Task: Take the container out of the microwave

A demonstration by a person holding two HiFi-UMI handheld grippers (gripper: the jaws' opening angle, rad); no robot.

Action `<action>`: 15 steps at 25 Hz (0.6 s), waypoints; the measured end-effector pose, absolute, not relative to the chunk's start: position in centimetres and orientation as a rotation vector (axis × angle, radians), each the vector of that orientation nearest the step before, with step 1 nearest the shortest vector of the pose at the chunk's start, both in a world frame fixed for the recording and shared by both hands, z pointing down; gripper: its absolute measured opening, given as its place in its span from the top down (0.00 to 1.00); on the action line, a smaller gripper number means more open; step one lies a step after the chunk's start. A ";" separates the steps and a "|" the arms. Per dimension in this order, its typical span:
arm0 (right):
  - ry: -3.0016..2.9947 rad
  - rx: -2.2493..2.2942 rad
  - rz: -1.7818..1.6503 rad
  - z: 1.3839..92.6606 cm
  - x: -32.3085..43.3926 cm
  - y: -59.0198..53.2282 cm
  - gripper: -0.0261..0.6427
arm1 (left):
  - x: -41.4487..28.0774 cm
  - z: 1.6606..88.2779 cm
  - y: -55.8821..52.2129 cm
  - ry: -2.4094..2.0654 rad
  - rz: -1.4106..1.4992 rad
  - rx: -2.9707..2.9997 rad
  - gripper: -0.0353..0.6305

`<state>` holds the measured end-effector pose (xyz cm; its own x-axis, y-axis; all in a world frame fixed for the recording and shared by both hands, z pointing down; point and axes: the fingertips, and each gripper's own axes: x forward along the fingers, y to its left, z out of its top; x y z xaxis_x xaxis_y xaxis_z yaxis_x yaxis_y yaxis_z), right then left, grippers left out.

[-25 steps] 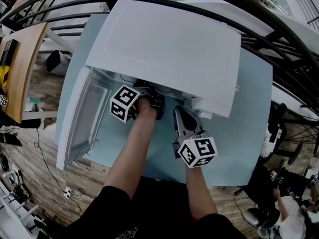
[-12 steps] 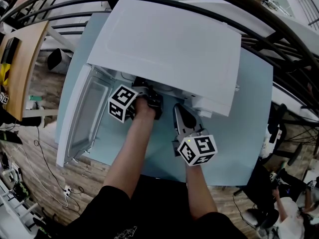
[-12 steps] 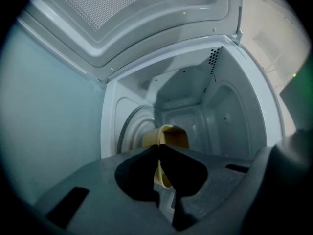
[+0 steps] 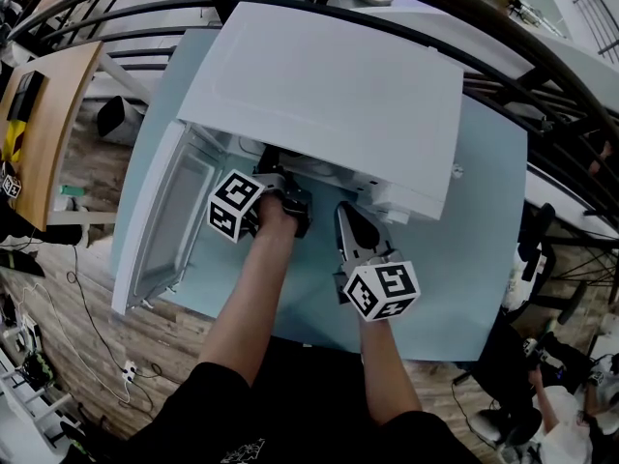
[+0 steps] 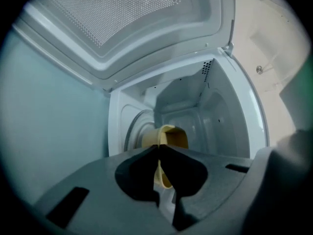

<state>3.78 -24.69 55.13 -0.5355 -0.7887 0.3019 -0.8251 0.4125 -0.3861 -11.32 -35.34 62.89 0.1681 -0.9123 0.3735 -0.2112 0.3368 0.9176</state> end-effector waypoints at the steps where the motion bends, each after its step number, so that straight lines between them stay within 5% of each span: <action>1: -2.582 1.471 0.768 55.0 3.7 -24.6 0.95 | -11.4 62.8 -35.2 -1.334 -0.700 1.148 0.91; 15: -2.622 1.408 0.744 54.1 2.6 -23.2 0.95 | -12.7 61.9 -32.6 -1.363 -0.707 1.148 0.91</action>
